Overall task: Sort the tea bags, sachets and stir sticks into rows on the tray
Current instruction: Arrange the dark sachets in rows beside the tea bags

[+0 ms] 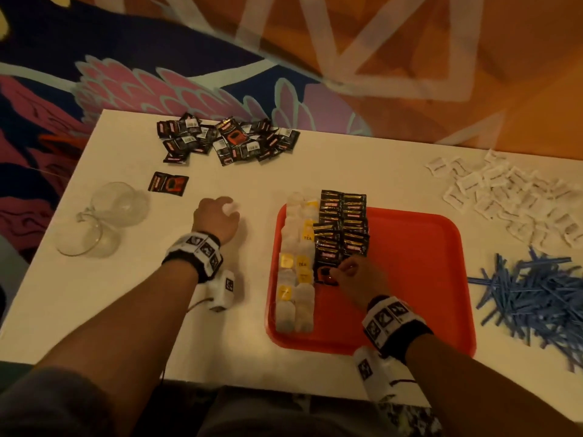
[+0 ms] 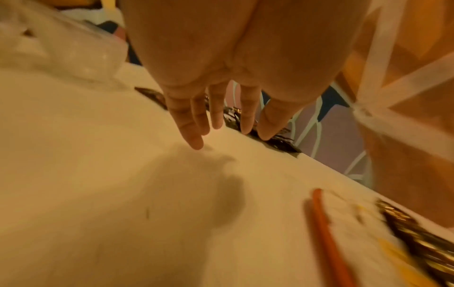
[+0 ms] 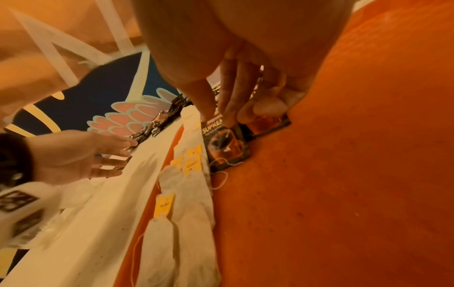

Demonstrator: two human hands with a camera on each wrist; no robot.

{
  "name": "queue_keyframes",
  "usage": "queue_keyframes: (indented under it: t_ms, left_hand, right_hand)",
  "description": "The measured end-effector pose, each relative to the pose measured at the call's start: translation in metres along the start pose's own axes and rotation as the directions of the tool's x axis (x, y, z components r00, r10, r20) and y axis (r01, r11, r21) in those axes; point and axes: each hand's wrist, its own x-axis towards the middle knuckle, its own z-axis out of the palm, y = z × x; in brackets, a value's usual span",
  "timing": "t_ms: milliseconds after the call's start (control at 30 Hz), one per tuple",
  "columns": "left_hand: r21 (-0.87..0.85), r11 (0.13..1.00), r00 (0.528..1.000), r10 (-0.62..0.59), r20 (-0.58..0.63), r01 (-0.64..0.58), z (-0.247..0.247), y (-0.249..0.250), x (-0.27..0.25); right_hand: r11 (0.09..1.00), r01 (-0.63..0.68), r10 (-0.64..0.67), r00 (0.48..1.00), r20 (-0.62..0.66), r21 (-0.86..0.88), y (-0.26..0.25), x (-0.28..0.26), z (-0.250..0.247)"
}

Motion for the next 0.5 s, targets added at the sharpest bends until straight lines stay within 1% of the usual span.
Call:
queue_keyframes:
  t_ms: [67,133,167,233,333,400,500]
  left_hand:
    - [0.230,0.971,0.998,0.068,0.011,-0.069,-0.022,-0.008,0.035]
    - [0.425,0.897,0.993,0.116,0.035,-0.120,-0.046,-0.016,0.067]
    - [0.506,0.852,0.990,0.126,0.058,-0.138,-0.056,-0.019,0.083]
    - [0.616,0.773,0.988,0.106,0.115,-0.155,-0.074,-0.027,0.114]
    - [0.685,0.710,0.977,0.018,0.212,-0.162,-0.092,-0.037,0.155]
    - [0.675,0.717,0.965,-0.018,0.263,-0.171,-0.098,-0.040,0.177]
    - [0.671,0.705,0.940,-0.018,0.339,-0.228,-0.100,-0.048,0.206]
  right_hand:
    - [0.999,0.038,-0.038,0.999,0.013,-0.021,-0.011,-0.004,-0.002]
    - [0.998,0.059,-0.059,0.998,0.015,-0.032,-0.019,-0.007,-0.002]
    - [0.997,0.068,-0.067,0.998,0.013,-0.042,-0.022,-0.008,-0.001]
    - [0.995,0.077,-0.076,0.997,0.015,-0.068,-0.028,-0.011,0.001]
    - [0.992,0.081,-0.081,0.997,0.004,-0.098,-0.033,-0.013,0.006]
    - [0.988,0.095,-0.096,0.995,0.003,-0.122,-0.037,-0.014,0.011]
    - [0.981,0.126,-0.124,0.992,0.024,-0.147,-0.043,-0.014,0.018]
